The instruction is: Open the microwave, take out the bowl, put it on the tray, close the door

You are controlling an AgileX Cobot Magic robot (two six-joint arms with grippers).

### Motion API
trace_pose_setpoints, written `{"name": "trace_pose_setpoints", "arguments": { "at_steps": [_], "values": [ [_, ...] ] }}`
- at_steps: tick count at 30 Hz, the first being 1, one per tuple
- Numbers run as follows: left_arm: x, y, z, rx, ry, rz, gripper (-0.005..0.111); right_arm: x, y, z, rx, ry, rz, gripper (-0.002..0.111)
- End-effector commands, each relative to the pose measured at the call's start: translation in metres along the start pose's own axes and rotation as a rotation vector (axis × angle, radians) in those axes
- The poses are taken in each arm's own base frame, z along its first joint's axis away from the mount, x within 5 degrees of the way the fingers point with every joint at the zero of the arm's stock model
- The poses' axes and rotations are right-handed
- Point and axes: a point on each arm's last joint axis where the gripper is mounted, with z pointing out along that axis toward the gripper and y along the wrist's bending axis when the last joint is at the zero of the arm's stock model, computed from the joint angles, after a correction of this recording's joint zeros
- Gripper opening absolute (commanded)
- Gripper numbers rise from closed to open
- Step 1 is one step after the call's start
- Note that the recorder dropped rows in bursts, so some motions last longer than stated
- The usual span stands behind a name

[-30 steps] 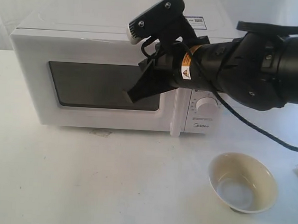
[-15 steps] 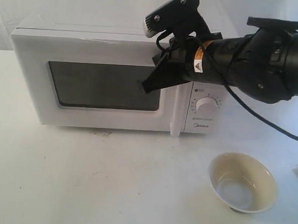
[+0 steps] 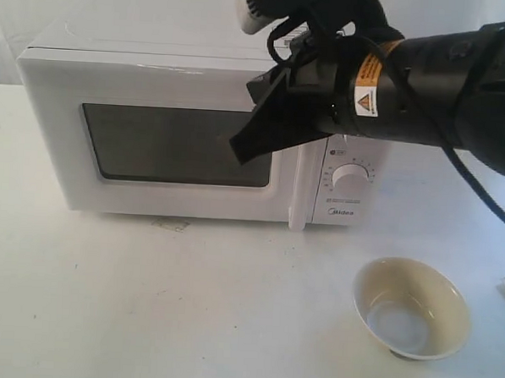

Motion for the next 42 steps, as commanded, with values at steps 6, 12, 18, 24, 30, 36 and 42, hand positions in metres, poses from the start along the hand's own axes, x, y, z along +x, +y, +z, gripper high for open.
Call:
{"name": "trace_pose_setpoints", "arguments": {
  "at_steps": [6, 12, 18, 24, 30, 36, 42],
  "values": [
    [0.001, -0.001, 0.000, 0.004, -0.002, -0.009, 0.000, 0.028, -0.022, -0.054, 0.181, 0.267, 0.003, 0.000],
    [0.001, -0.001, 0.000, 0.004, -0.002, -0.009, 0.000, 0.046, -0.020, -0.090, 0.129, -0.026, 0.009, 0.000],
    [0.001, -0.001, 0.000, 0.005, 0.000, -0.009, 0.000, 0.106, -0.009, -0.142, 0.138, -0.177, 0.162, 0.000],
    [0.001, -0.001, 0.000, 0.005, 0.000, -0.009, 0.000, 0.164, -0.004, -0.174, 0.320, -0.442, 0.185, 0.000],
    [0.001, -0.001, 0.000, 0.005, 0.000, -0.009, 0.000, 0.205, 0.003, -0.174, 0.438, -0.476, 0.204, 0.000],
    [0.001, -0.001, 0.000, 0.005, 0.000, -0.009, 0.000, 0.210, 0.004, -0.172, 0.439, -0.461, 0.216, 0.000],
    [0.001, -0.001, 0.000, 0.005, 0.000, -0.009, 0.000, 0.213, 0.000, -0.174, 0.478, -0.453, 0.299, 0.000]
  ]
}}
